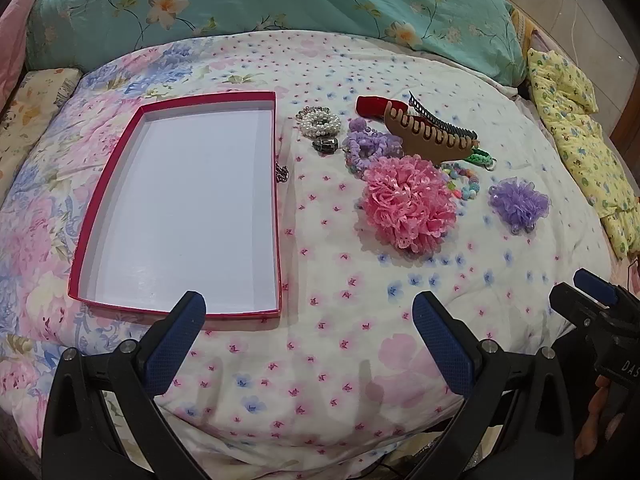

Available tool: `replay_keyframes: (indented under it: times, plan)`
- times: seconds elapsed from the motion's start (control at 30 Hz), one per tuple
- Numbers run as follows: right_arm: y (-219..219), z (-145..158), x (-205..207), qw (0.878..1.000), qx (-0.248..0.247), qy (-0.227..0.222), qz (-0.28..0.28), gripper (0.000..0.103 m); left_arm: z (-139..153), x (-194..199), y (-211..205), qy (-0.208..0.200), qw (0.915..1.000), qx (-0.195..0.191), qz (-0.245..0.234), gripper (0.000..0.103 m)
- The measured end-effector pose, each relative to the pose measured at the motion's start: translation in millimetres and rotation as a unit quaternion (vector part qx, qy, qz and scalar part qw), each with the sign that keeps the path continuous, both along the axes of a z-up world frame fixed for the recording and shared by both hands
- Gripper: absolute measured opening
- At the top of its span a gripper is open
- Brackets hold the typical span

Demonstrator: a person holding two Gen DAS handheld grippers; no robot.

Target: Organize jewelry

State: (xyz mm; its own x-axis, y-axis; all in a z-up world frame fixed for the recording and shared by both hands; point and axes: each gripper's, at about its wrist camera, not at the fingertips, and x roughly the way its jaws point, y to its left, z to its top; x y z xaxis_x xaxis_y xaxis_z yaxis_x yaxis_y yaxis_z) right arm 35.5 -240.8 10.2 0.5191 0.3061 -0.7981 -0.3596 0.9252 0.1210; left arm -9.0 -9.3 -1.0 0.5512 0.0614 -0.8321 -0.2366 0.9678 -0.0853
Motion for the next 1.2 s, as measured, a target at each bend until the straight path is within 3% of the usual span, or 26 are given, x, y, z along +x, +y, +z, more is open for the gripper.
replay_keyframes:
  times: [0.23, 0.43, 0.9, 1.07, 1.2]
  plan:
    - [-5, -2, 4, 1.000, 0.010, -0.006, -0.009, 0.090, -2, 3, -2, -0.003, 0.9998, -0.017, -0.009, 0.103]
    - [-12, -2, 9, 0.999, 0.022, -0.036, -0.017, 0.090, -5, 10, -7, 0.003, 0.9997, -0.017, -0.015, 0.103]
    - [-45, 5, 44, 0.995, 0.075, -0.036, -0.060, 0.089, 2, 41, -6, -0.003, 0.9978, -0.056, -0.035, 0.103]
    - [-45, 3, 67, 0.994, 0.082, -0.031, -0.070, 0.078, -3, 73, -15, -0.005, 0.9947, -0.083, -0.059, 0.103]
    - [-42, -4, 87, 0.994, 0.060, -0.023, -0.086, 0.071, -20, 98, -25, 0.016, 0.9914, -0.106, -0.075, 0.103]
